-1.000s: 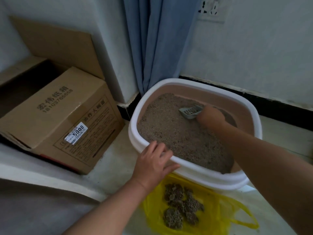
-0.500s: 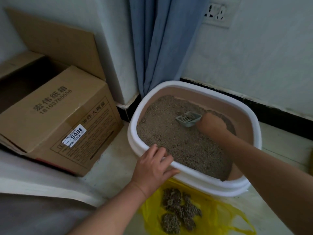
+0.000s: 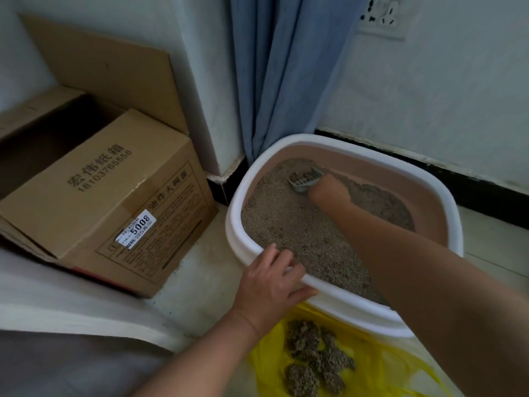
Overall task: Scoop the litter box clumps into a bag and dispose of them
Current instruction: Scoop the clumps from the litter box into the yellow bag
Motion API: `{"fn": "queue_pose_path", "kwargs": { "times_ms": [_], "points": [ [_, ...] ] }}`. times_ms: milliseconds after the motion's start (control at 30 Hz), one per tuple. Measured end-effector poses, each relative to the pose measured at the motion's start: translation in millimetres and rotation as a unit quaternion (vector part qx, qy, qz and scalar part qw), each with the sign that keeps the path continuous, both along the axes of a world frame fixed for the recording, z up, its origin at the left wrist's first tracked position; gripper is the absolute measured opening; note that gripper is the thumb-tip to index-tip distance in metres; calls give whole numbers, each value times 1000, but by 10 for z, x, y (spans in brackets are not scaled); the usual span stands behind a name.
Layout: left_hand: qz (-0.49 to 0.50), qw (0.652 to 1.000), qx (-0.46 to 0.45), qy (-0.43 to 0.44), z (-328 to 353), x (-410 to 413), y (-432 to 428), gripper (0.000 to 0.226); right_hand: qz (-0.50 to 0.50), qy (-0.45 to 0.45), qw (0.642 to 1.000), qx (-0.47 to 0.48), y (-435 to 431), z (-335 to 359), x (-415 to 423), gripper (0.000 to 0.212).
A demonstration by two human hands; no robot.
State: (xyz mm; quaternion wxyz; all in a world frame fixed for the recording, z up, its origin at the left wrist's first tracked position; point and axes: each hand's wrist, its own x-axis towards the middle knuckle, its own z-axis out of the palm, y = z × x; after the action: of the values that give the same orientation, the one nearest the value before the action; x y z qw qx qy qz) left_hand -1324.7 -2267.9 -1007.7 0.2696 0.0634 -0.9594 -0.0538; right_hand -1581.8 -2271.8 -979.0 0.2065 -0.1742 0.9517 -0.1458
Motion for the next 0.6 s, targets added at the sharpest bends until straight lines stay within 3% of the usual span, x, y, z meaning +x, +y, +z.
{"fn": "queue_pose_path", "kwargs": {
  "times_ms": [200,333,600],
  "points": [
    [-2,1000,-1,-11,5,10,7,42,-35,-55,993,-102,-20,-279,118,33],
    [-3,1000,-11,-13,11,1,-3,42,-23,-20,982,-185,233,-329,151,43],
    [-7,999,-2,-46,53,-1,-7,44,33,10,976,-216,793,-270,222,38]
  ]
}}
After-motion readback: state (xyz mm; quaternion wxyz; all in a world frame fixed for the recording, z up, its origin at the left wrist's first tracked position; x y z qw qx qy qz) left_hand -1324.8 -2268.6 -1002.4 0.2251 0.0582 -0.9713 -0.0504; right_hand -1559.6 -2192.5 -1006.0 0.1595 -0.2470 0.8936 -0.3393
